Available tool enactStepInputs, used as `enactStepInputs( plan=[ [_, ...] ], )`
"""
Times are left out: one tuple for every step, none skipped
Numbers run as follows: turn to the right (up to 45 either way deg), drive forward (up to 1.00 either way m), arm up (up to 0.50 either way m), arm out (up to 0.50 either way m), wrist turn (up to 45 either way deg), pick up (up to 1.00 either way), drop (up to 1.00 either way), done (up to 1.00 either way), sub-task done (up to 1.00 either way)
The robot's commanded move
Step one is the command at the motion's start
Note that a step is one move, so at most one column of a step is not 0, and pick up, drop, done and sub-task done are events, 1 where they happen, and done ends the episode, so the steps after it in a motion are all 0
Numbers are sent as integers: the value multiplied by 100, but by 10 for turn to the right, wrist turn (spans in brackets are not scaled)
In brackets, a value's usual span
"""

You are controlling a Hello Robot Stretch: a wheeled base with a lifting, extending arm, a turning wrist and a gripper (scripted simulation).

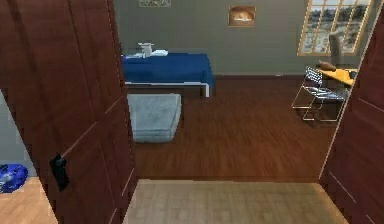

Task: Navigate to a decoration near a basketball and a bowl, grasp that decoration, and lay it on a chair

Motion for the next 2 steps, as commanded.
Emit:
enactStepInputs(
  plan=[
    [-450,0,0,0,0,0,0,0,0],
    [-390,0,0,0,0,0,0,0,0]
  ],
)
